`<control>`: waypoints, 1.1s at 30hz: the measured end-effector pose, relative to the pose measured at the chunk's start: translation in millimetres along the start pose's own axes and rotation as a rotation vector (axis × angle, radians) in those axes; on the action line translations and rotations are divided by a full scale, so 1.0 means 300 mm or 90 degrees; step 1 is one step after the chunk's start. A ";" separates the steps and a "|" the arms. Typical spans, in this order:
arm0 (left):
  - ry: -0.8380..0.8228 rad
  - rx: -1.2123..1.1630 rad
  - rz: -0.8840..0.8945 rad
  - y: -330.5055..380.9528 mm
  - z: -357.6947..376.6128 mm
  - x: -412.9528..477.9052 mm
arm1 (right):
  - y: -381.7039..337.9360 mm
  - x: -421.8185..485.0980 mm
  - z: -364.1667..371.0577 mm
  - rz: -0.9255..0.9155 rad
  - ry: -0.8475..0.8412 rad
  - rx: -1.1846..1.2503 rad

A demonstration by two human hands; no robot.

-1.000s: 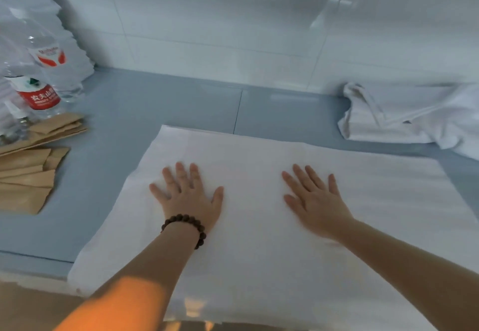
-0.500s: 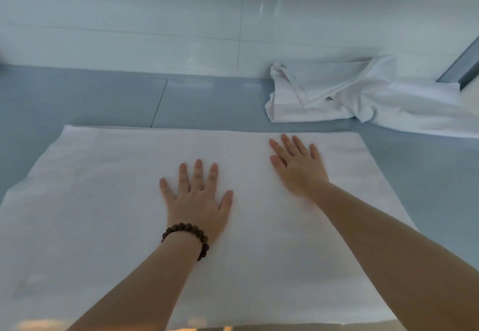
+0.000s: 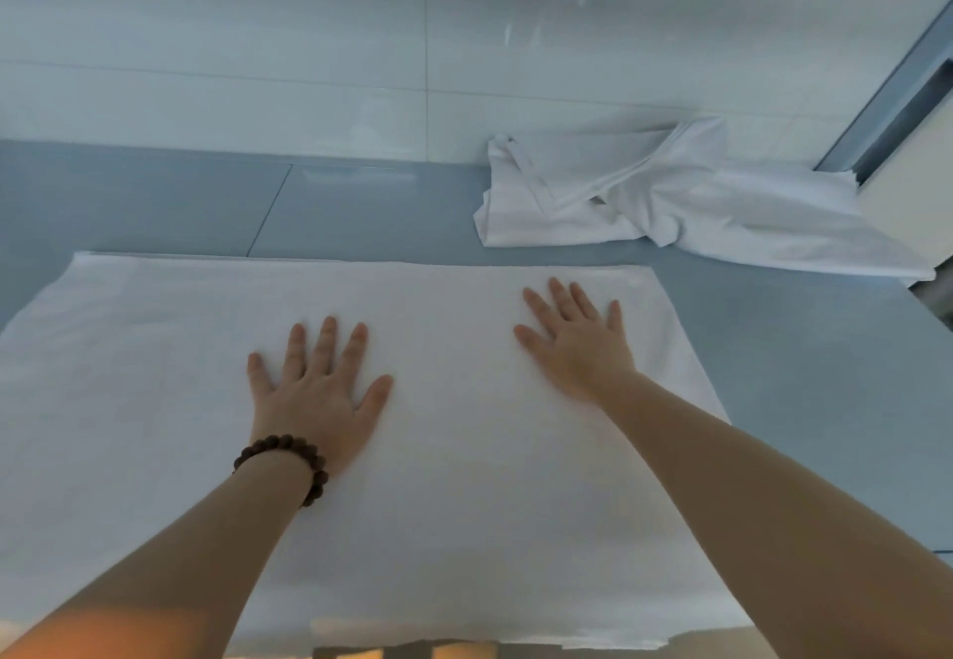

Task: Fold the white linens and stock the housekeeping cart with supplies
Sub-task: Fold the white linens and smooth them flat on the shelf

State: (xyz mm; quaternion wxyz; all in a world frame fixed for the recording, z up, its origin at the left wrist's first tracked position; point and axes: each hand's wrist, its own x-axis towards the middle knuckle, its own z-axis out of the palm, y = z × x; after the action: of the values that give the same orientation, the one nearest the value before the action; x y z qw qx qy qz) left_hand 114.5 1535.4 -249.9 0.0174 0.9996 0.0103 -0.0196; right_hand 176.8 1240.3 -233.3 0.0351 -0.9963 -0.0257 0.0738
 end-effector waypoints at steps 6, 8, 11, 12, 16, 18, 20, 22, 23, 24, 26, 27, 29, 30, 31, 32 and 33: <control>-0.004 0.011 -0.003 0.002 0.001 0.002 | 0.265 -0.040 -0.033 0.170 -0.023 0.007; 0.001 0.005 -0.003 0.002 0.005 0.005 | 0.230 -0.075 -0.040 0.177 -0.036 -0.004; 0.002 0.000 -0.005 0.013 0.005 0.006 | 0.055 -0.161 -0.017 0.101 -0.038 0.027; -0.003 -0.002 -0.006 0.020 0.004 0.005 | -0.032 -0.196 0.001 0.053 -0.035 0.041; -0.031 -0.036 0.019 0.013 -0.020 0.005 | -0.381 -0.292 0.058 -0.055 -0.026 0.074; -0.042 -0.048 0.055 -0.026 -0.029 -0.003 | -0.487 -0.311 0.079 -0.049 -0.018 0.054; -0.041 -0.035 0.086 -0.096 -0.026 -0.017 | -0.549 -0.317 0.103 -0.036 0.006 0.026; -0.032 -0.027 0.078 -0.197 -0.019 -0.029 | -0.597 -0.318 0.120 -0.026 0.020 0.013; -0.028 -0.025 0.067 -0.254 -0.016 -0.034 | -0.625 -0.318 0.126 -0.023 0.019 0.009; -0.026 -0.022 0.058 -0.313 -0.015 -0.039 | -0.657 -0.316 0.130 -0.019 0.018 0.007; -0.033 -0.017 0.052 -0.420 -0.024 -0.037 | -0.736 -0.310 0.137 -0.012 0.021 0.007; -0.041 -0.016 0.051 -0.464 -0.033 -0.030 | -0.779 -0.304 0.139 -0.007 0.026 0.010; -0.060 -0.021 0.043 -0.527 -0.053 -0.017 | -0.859 -0.287 0.135 0.008 0.031 0.017; -0.071 -0.027 0.033 -0.547 -0.061 -0.017 | -0.891 -0.278 0.132 0.015 0.029 0.015; -0.081 -0.032 0.020 -0.563 -0.065 -0.028 | -0.916 -0.271 0.129 0.020 0.026 0.008; -0.089 -0.037 0.005 -0.578 -0.063 -0.049 | -0.932 -0.268 0.128 0.024 0.021 -0.002; -0.091 -0.041 -0.009 -0.594 -0.058 -0.078 | -0.939 -0.266 0.127 0.027 0.017 -0.009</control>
State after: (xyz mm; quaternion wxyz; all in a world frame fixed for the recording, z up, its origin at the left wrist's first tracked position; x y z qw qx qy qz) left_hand 87.9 1713.6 -237.6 0.0499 0.9945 0.0165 -0.0906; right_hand 79.2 1519.0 -238.4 0.0268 -0.9978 -0.0045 0.0613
